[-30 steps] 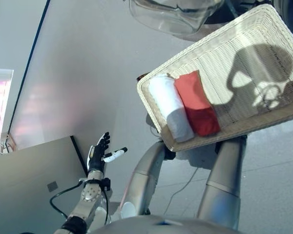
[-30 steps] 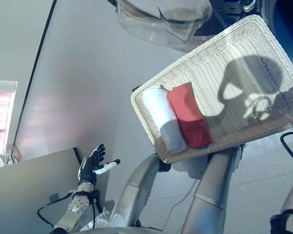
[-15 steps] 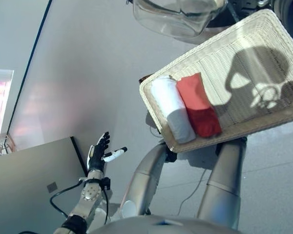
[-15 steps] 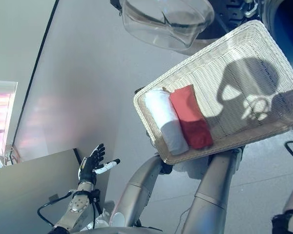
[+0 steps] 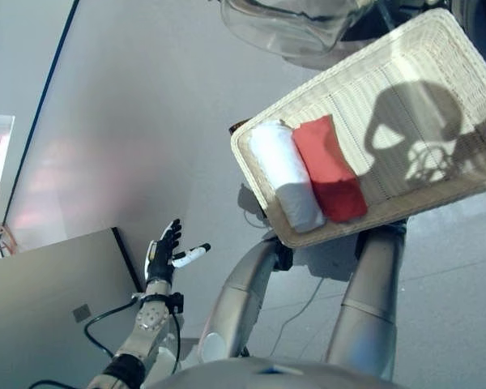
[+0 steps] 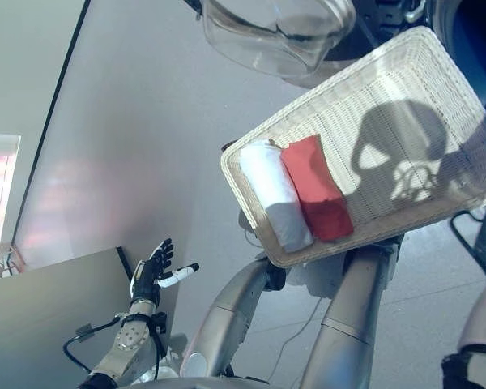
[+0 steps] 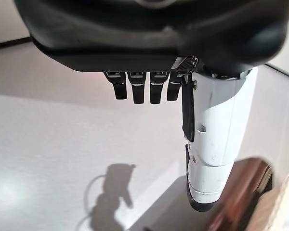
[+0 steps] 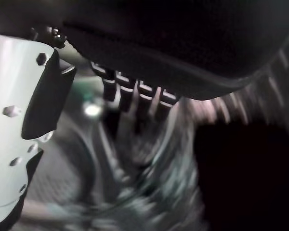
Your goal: Pick up the clothes and place them into the washing machine
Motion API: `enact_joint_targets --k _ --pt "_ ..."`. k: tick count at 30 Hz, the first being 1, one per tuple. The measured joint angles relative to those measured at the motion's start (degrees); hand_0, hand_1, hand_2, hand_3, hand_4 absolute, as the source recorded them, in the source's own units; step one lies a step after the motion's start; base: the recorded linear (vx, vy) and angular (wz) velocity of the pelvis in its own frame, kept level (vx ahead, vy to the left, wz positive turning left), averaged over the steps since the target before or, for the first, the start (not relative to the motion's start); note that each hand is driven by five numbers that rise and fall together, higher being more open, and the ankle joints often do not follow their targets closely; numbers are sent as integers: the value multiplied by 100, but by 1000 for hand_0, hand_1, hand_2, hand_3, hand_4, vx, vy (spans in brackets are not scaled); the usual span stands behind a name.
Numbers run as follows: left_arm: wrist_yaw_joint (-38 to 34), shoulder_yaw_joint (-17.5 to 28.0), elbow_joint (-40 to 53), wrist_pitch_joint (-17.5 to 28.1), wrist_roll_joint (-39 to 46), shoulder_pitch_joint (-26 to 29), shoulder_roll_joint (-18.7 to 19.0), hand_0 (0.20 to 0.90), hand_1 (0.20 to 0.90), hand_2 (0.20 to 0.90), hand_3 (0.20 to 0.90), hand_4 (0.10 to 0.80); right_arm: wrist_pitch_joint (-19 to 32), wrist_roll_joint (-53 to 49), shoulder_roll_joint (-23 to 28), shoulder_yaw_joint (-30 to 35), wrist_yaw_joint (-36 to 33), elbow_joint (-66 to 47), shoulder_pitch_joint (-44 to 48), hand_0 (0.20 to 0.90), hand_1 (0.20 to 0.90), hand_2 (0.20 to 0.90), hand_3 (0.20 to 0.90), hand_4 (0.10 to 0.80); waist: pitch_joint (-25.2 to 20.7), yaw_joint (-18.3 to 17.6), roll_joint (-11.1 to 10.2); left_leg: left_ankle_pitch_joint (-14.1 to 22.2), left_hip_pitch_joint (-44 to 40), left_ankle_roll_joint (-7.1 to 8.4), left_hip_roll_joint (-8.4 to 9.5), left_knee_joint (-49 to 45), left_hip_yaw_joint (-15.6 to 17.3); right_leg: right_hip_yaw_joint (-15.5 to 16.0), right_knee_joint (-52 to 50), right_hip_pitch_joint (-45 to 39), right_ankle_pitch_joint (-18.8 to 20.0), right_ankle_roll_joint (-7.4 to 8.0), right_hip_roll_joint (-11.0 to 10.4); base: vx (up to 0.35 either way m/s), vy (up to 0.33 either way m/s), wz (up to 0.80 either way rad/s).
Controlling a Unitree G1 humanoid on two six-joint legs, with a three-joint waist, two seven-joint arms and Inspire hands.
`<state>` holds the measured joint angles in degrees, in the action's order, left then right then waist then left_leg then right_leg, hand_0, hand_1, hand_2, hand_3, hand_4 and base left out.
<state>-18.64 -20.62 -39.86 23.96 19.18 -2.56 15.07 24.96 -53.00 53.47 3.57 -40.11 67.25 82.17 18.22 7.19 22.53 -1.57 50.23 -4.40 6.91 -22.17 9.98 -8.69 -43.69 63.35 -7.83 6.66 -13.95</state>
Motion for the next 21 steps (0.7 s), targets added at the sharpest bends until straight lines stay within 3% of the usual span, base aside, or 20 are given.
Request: enact_joint_targets --k 2,3,4,7,10,11,12,17,21 --pt "59 98 -91 -26 372 -26 10 900 900 900 900 800 306 -793 -84 175 26 -19 -209 900 900 900 900 800 -49 -7 -68 1 3 -35 -3 20 -3 40 -8 -5 -12 -51 -22 4 3 4" --pt "100 148 -109 -34 471 -44 4 900 900 900 900 800 450 -981 -89 238 35 0 -207 900 900 900 900 800 -52 -9 -84 47 2 -24 -6 17 -7 68 -6 -19 -108 14 -44 -92 17 8" --pt "123 165 -118 -40 524 -44 6 900 900 900 900 800 527 -1064 -88 295 43 -22 -220 900 900 900 900 800 -53 1 -95 12 0 -42 -1 13 -3 57 -11 -11 -19 -62 -38 0 0 0" --pt "200 212 -148 -33 557 -47 18 900 900 900 900 800 581 -894 -13 224 -14 158 -212 900 900 900 900 800 -49 0 -107 45 -25 -46 0 5 -9 94 -16 -44 -7 -82 -57 -37 -2 0" --pt "195 191 -174 3 482 -32 31 900 900 900 900 800 -293 463 296 -948 -583 1463 112 900 900 900 900 800 -112 10 -185 77 -87 -45 25 -30 -11 143 -93 -103 -82 -76 -123 16 -28 2" --pt "193 176 -167 10 314 -23 31 900 900 900 900 800 -889 1664 348 -1798 -896 2092 169 900 900 900 900 800 -127 24 -195 129 -76 -14 19 -75 -18 165 -121 -101 -205 26 -131 93 -36 3" --pt "193 167 -153 0 215 -31 29 900 900 900 900 800 -1336 2186 397 -2006 -942 2155 191 900 900 900 900 800 -129 26 -193 90 -79 -17 31 -48 -27 143 -128 -95 -181 -10 -127 0 0 0" --pt "174 170 -62 0 -51 -53 29 900 900 900 900 800 -2298 3626 429 -3072 -589 2420 178 900 900 900 900 800 -134 52 -187 27 -87 41 34 6 -55 153 -155 -85 -162 5 -124 0 0 0" --pt "156 174 -125 -104 -56 -85 23 900 900 900 900 800 -2481 3913 273 -3063 -325 2309 246 900 900 900 900 800 -133 14 -191 -29 -81 74 3 34 -88 180 -96 -94 -128 21 -79 -5 -2 -2"
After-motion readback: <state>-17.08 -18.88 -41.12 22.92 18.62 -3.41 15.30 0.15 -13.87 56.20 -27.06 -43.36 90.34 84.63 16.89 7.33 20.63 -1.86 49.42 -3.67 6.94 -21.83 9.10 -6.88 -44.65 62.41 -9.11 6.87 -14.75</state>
